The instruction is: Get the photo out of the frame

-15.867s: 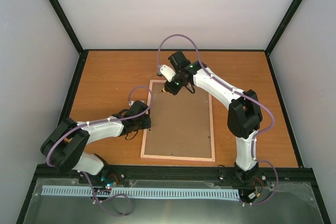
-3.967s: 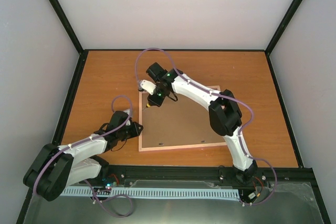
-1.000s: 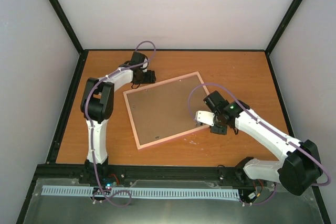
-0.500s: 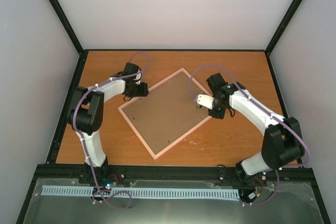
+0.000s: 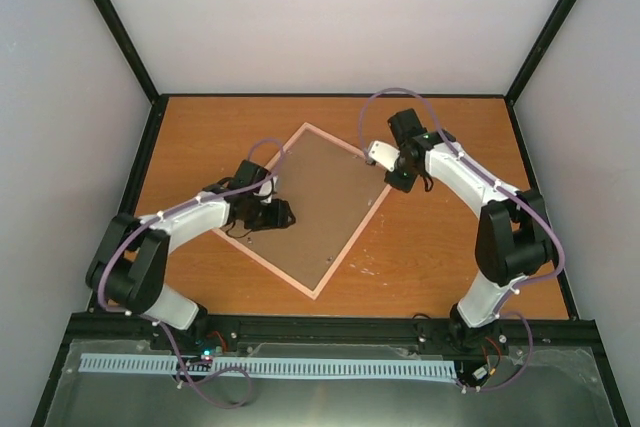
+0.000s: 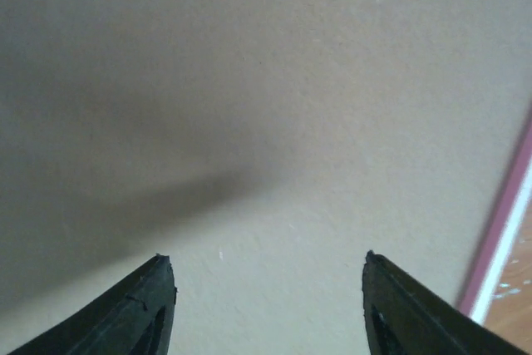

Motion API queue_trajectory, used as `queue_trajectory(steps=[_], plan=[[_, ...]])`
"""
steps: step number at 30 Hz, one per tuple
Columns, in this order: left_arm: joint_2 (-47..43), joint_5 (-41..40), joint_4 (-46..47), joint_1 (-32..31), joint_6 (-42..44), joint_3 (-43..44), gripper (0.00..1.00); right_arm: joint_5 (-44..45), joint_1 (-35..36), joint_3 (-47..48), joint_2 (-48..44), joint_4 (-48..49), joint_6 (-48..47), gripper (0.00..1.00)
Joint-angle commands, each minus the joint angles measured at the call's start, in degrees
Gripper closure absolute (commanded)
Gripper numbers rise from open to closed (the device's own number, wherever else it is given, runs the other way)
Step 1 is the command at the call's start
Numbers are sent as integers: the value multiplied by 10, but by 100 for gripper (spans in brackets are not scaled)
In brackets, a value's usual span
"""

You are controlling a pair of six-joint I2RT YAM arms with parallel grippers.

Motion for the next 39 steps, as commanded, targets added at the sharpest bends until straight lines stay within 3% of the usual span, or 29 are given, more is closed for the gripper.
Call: queue_trajectory(steps=[1,4,9,15,20,23,31,35,39], plan=[[-80,-123,-1,3,-57,-1,33,15,-20,37,-12,33,52,97],[-81,-155,-6,46,-61,16,26,12,-21,33,-24,21,68,97],[-35,-203,6,121,-77,45,21,-92,-20,26,-67,-32,98,97],[51,-150,38,158,-57,67,21,-212,-16,10,-130,-70,124,97],[24,-44,88,156,-34,-1,20,-244,-10,-6,-161,-75,129,97],[-5,-12,99,136,-44,-46,24,-256,-1,-6,-157,-74,129,97],[-73,-3,130,-14,-122,-114,31,-274,94,-20,-134,-43,147,97],[-110,-62,100,-21,-147,-132,35,-292,123,-11,-111,-14,163,97],[-134,-53,109,-36,-152,-162,39,-303,151,19,-69,-2,183,97]])
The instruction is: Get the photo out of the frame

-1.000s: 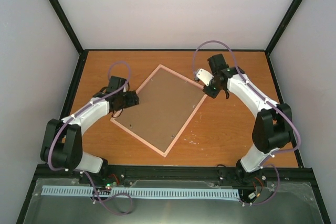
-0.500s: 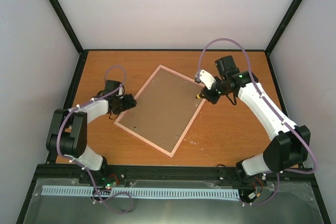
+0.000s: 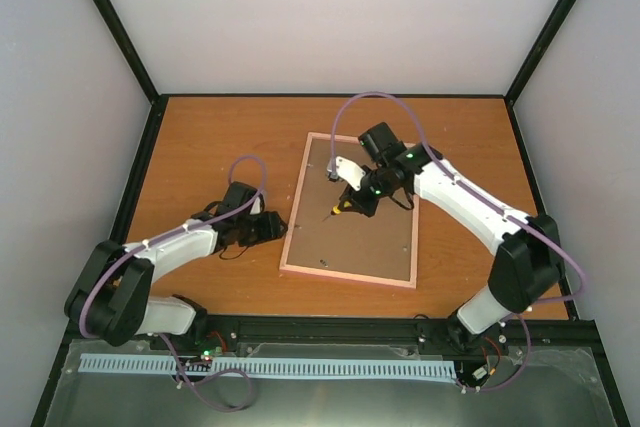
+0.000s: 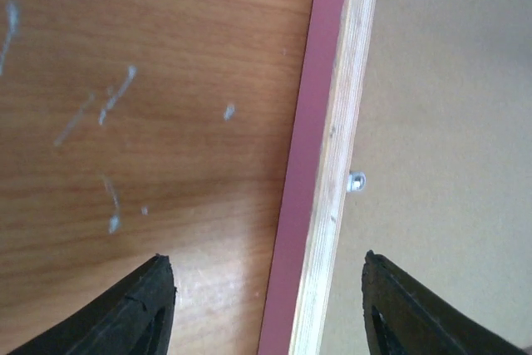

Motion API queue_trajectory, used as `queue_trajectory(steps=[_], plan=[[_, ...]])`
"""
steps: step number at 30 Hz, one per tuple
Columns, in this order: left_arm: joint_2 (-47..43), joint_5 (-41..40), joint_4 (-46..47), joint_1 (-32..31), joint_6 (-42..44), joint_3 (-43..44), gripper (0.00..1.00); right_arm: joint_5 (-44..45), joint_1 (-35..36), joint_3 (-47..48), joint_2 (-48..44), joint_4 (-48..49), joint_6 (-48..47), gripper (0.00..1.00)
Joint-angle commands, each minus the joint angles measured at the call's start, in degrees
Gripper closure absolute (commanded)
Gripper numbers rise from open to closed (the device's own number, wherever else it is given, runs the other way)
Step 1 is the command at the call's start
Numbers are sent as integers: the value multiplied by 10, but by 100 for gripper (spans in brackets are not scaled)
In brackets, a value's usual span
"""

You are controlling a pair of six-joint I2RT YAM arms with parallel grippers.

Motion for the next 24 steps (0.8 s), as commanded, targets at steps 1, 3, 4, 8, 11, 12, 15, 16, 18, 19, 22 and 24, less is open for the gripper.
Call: queue_trajectory(steps=[1,3,4,8,11,12,15,16,18,19,22,24], plan=[[-25,-1,9,-21,-26,-27,40,-18,31,38,45,35,29,97],[-23,5,22,-41,-32,-40,41,-8,47,52,64,41,35,97],[-21,5,30,-50,-33,-45,41,-2,53,59,75,43,37,97],[-15,-4,60,-81,-51,-56,42,10,65,83,119,46,41,97],[-6,-16,67,-90,-61,-59,45,6,70,99,147,40,42,97],[-2,-19,69,-91,-63,-61,47,5,71,101,156,41,43,97],[10,-24,79,-92,-66,-64,53,4,74,109,179,44,47,97],[13,-24,82,-92,-66,-65,55,1,74,114,186,43,49,97],[18,-24,88,-93,-66,-68,59,-8,75,120,196,41,54,97],[19,-24,90,-93,-65,-70,61,-12,75,122,199,41,55,97],[19,-24,100,-93,-69,-82,67,-27,79,124,207,40,55,97],[16,-24,107,-93,-72,-90,70,-19,80,124,213,44,62,97]])
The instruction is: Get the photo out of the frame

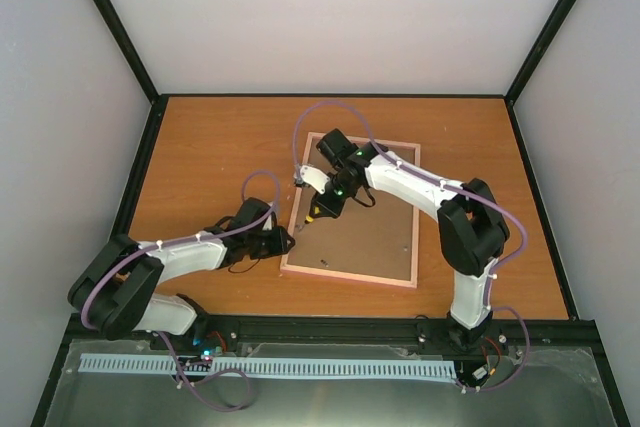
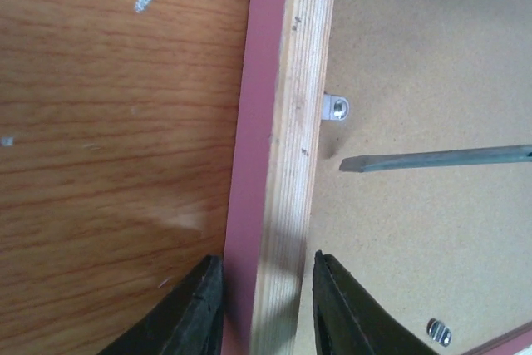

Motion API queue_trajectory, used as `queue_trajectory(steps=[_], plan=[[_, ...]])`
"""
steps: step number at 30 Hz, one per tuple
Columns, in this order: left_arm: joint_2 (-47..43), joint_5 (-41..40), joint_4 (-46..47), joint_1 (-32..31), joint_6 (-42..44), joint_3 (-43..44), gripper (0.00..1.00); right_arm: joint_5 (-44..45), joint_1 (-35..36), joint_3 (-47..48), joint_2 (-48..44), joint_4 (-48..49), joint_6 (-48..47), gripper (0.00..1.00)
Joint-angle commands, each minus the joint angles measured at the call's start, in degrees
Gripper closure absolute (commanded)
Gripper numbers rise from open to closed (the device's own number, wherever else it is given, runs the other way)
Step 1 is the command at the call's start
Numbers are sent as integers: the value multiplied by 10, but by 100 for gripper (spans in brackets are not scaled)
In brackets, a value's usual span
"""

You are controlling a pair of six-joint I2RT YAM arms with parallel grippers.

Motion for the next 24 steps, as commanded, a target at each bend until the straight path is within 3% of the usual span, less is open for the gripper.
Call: queue_trajectory(steps=[1,15,24], plan=[[5,-6,7,-7,-11,-25,71,-7,10,18,9,11,16,97],[-9,-8,16,-8,-13,-38,93,79,10,20,28,30,64,97],[-37,-7,15,-9,-24,-56,99,218,4,33,-4,15,130,97]])
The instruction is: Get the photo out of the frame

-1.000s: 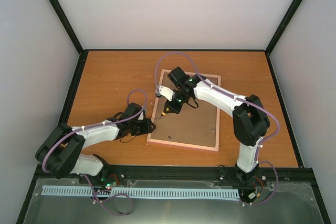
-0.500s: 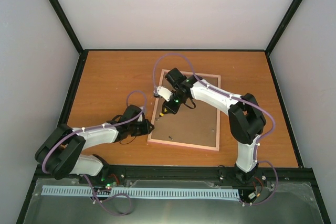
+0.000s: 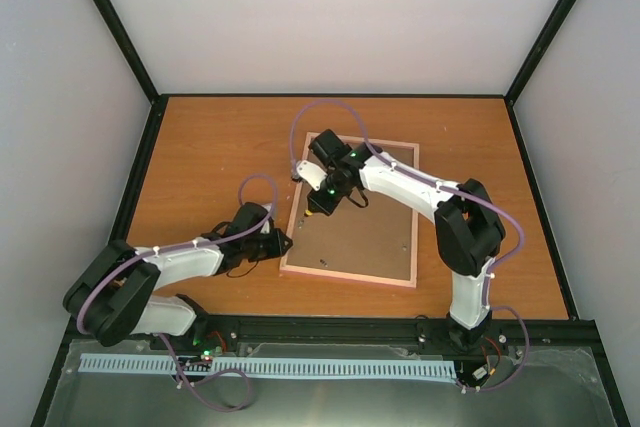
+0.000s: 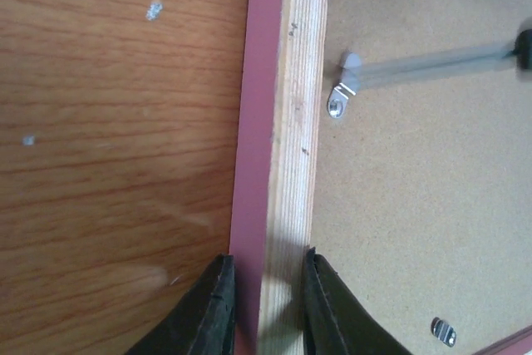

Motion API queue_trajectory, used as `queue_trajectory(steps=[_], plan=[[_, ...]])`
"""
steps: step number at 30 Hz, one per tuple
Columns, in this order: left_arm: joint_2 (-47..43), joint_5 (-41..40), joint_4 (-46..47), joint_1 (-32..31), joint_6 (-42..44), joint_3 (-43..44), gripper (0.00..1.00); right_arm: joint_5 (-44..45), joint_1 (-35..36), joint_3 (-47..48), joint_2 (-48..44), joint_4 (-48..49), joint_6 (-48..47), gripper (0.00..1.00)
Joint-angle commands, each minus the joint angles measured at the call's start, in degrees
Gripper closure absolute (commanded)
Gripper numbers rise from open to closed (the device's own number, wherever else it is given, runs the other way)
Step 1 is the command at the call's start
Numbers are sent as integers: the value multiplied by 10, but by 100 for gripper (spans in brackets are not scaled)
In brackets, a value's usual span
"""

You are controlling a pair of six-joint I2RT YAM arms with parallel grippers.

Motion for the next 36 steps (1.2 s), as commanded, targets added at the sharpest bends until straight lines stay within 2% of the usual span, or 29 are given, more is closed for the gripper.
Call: queue_trajectory(steps=[1,5,11,21,36], plan=[[-25,3,-34,-8,-27,-25,99,125,-15,18,-23,0,44,97],[-54,-4,-46,-19,-39,-38,99,95,-24,35,-44,-21,39,97],[-96,-4,-66,-38,-57,-59,99,81,-32,55,-42,-24,-15,97],[-144,-6,-73,-54,-81,-95,99,84,-33,125,26,-15,-37,97],[-143,-15,-58,-55,-87,-104,99,67,-33,225,140,-17,-33,97]])
